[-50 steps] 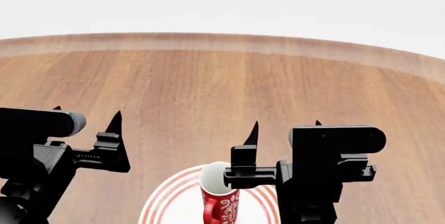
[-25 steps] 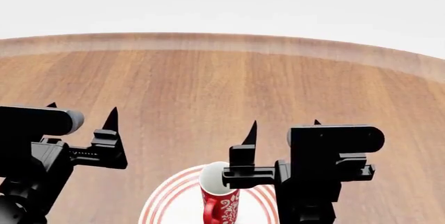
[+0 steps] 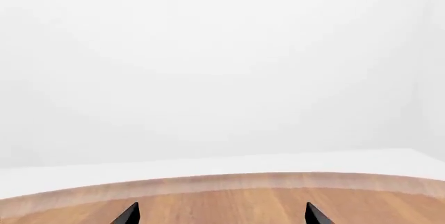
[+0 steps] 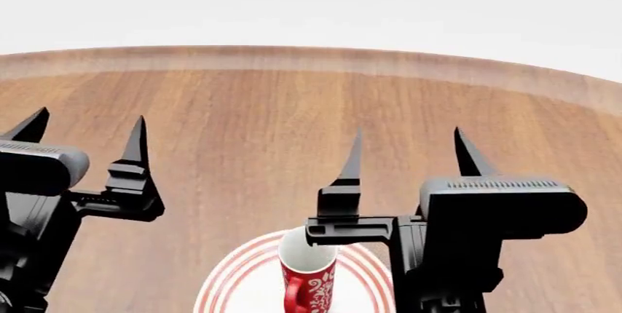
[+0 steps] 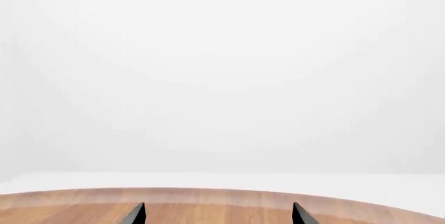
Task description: Pick up the red mug and put it on the plate
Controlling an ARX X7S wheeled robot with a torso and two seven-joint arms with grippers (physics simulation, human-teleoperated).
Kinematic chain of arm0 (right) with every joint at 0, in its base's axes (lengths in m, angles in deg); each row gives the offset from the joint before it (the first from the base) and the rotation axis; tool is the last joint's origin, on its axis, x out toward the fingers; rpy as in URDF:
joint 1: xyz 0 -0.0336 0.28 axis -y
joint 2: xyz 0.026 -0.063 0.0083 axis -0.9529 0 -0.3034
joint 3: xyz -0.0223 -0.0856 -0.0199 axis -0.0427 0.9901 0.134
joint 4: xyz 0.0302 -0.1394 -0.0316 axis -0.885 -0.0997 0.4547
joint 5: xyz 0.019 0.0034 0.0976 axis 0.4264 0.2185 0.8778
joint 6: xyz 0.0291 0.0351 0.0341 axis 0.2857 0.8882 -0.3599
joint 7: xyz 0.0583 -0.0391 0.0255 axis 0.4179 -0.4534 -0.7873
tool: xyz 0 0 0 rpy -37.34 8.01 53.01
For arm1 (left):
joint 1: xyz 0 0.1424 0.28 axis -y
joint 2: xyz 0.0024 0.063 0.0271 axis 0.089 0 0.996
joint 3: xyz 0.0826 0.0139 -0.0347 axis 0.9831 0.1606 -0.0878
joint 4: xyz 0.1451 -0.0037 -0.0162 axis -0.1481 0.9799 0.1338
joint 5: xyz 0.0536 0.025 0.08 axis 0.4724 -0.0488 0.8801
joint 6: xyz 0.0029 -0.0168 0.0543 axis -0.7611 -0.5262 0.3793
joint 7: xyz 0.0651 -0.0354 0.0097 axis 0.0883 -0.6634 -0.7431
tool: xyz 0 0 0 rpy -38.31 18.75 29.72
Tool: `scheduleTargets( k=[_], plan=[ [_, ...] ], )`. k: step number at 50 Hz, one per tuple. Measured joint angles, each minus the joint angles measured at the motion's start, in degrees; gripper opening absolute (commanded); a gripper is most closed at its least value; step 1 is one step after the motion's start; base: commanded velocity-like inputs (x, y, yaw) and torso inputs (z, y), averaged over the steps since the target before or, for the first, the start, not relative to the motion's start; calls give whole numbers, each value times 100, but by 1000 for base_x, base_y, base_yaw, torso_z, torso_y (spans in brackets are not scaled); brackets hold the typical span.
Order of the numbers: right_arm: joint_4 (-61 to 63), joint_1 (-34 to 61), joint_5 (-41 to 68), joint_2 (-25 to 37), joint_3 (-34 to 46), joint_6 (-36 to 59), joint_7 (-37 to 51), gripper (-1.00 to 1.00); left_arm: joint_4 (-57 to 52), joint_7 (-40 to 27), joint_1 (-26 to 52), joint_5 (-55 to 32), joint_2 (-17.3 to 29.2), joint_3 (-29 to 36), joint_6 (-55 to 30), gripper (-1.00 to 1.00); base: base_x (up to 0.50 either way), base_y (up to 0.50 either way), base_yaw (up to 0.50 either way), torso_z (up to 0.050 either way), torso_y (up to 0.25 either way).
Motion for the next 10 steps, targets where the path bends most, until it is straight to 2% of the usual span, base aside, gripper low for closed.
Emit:
scheduleTargets(
  k=[10],
  plan=[
    [230,-57,-36,51,-7,-133,35,100,-295,-95,-2,76,87,-6,16,100,0,0,0,0,0]
  ],
)
